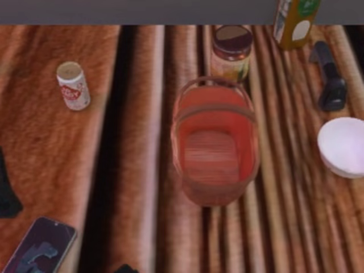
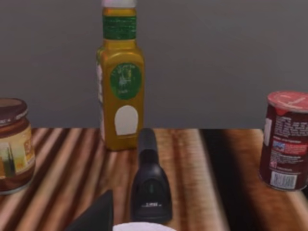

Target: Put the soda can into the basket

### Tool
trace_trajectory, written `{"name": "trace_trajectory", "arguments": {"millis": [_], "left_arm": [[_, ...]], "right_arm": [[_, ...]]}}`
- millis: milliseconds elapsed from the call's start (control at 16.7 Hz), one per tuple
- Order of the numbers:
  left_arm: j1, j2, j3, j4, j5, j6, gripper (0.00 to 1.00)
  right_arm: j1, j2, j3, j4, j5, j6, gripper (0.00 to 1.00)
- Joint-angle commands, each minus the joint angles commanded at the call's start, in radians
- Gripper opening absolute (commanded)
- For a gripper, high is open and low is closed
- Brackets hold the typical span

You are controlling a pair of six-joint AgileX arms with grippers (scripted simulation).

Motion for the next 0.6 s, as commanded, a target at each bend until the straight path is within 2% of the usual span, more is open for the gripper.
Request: {"name": "trace_trajectory", "arguments": {"millis": [300, 600], "left_arm": [[-0.003, 0.041, 0.053, -0.020, 0.003, 0.010, 1.00], [-0.017, 0.274, 0.314, -0.145, 0.016, 0.070, 1.00]], "right_arm": [[0.000, 0.000, 0.000, 0.000, 0.000, 0.000, 1.00], [0.000, 0.000, 0.000, 0.000, 0.000, 0.000, 1.00]]}}
